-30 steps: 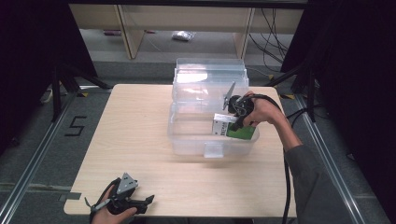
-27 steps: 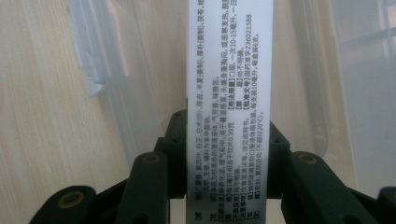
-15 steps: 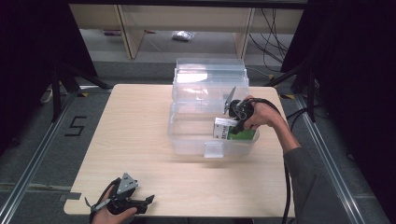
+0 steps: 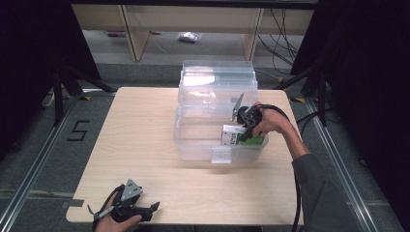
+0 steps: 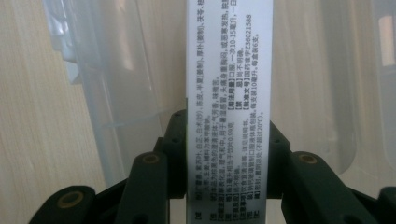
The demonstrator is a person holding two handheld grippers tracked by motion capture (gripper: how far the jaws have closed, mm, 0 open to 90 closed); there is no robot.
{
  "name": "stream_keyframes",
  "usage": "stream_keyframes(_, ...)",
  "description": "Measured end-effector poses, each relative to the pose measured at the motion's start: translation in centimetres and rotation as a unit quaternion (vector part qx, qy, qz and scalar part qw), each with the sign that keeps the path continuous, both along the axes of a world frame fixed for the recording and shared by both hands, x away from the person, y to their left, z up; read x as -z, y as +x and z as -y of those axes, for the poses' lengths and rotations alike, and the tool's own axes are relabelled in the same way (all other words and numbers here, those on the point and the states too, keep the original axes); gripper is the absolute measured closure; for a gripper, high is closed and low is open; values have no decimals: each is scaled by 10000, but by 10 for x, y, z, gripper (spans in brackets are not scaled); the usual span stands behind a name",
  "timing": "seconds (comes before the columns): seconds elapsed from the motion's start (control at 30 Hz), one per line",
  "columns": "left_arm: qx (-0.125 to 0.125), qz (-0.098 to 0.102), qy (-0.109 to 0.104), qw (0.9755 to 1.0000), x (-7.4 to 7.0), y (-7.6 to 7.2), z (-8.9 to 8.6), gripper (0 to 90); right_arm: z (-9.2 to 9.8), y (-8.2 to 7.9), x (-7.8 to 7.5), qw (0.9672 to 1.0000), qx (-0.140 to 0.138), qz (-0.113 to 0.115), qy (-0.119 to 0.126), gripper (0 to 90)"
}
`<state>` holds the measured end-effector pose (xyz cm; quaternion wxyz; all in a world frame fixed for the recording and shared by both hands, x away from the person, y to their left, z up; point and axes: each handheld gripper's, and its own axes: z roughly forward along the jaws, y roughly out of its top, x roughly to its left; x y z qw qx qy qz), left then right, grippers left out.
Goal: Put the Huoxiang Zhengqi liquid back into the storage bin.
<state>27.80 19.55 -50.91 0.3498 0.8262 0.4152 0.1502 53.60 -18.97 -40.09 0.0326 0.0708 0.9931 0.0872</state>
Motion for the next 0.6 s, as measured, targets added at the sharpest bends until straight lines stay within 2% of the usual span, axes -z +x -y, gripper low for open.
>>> stream_keyframes(0.03, -33, 61, -34, 10000, 1, 0, 1, 154, 1, -4, 1, 9995, 270, -129, -60, 640)
stream_keyframes(0.13, -79, 69, 1, 9999, 1, 0, 1, 154, 1, -3, 3, 9996, 198, -179, 52, 640)
stream_keyframes(0.17, -31, 76, -47, 10000, 2, 0, 1, 154, 3, -3, 3, 9997, 175, -131, -56, 639)
stream_keyframes(0.23, -16, 74, -18, 10000, 2, 0, 1, 155, 4, -4, 4, 9997, 173, -152, -79, 638)
stream_keyframes(0.27, -22, 57, -30, 10000, 1, 0, 1, 155, 3, -3, 6, 9999, 68, -150, 52, 638)
stream_keyframes(0.33, -26, 59, -31, 10000, 1, 0, 1, 155, 3, -3, 6, 9998, 103, -154, 50, 637)
stream_keyframes(0.4, -23, 56, -31, 10000, 2, 0, 1, 154, 3, -3, 6, 9998, 81, -168, -123, 631)
stream_keyframes(0.53, -29, 81, -35, 10000, 1, 0, 1, 154, 4, -1, 8, 9997, 32, -189, -145, 623)
stream_keyframes(0.6, -19, 61, -37, 10000, 1, 0, 1, 155, 2, -7, 1, 9987, 402, -316, 63, 592)
